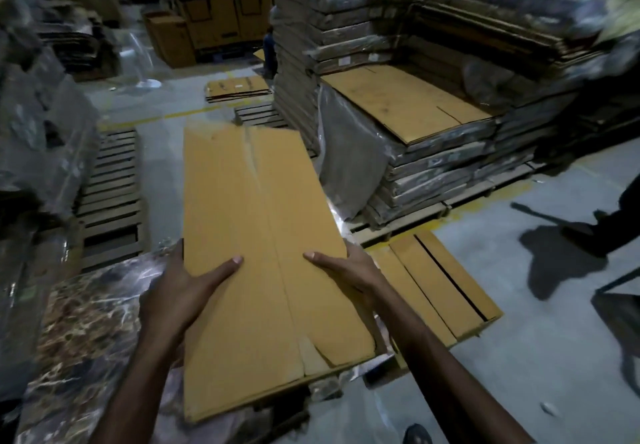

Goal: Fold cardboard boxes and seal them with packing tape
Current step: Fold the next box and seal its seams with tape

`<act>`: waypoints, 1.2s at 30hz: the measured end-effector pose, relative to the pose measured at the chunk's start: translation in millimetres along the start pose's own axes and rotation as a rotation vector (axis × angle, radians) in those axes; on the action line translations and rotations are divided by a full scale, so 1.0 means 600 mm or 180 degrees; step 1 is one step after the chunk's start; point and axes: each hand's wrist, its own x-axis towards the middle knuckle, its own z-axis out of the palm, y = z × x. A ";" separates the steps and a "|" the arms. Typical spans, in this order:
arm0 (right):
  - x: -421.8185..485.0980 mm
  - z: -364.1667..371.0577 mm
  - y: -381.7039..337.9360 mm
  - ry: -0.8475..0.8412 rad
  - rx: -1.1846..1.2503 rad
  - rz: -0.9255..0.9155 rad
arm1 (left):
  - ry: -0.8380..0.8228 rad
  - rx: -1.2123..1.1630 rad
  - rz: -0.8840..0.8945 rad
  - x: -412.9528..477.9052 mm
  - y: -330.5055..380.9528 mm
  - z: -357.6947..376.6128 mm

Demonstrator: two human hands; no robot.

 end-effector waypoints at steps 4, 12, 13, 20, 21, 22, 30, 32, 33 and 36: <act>0.036 -0.164 -0.024 0.0293 -0.0137 -0.0218 | 0.0084 -0.0130 0.0358 -0.009 0.132 0.104; 0.083 -0.586 -0.030 0.0622 -0.0396 -0.0393 | -0.0092 -0.0497 0.0567 -0.033 0.381 0.440; 0.093 -0.632 -0.024 0.0667 -0.0432 -0.0370 | -0.0189 -0.0585 0.0556 -0.029 0.399 0.483; 0.167 -0.844 0.078 0.0915 -0.0785 -0.0149 | -0.0773 -0.0623 0.0100 0.009 0.438 0.742; 0.178 -0.859 0.098 0.0891 -0.0833 -0.0077 | -0.0827 -0.0599 0.0009 0.011 0.433 0.773; 0.195 -0.874 0.123 0.0860 -0.0856 0.0027 | -0.0899 -0.0602 -0.0065 0.012 0.431 0.805; 0.289 -0.908 0.334 0.0676 -0.0732 0.0699 | -0.1320 -0.0668 -0.0837 0.050 0.303 1.027; 0.321 -0.920 0.401 0.0687 -0.0767 0.0878 | -0.1476 -0.0609 -0.0974 0.058 0.270 1.087; 0.337 -0.926 0.432 0.0702 -0.0754 0.0978 | -0.1521 -0.0551 -0.1014 0.065 0.253 1.120; 0.396 -0.945 0.532 0.0830 -0.0678 0.1209 | -0.1688 -0.0360 -0.1032 0.094 0.198 1.223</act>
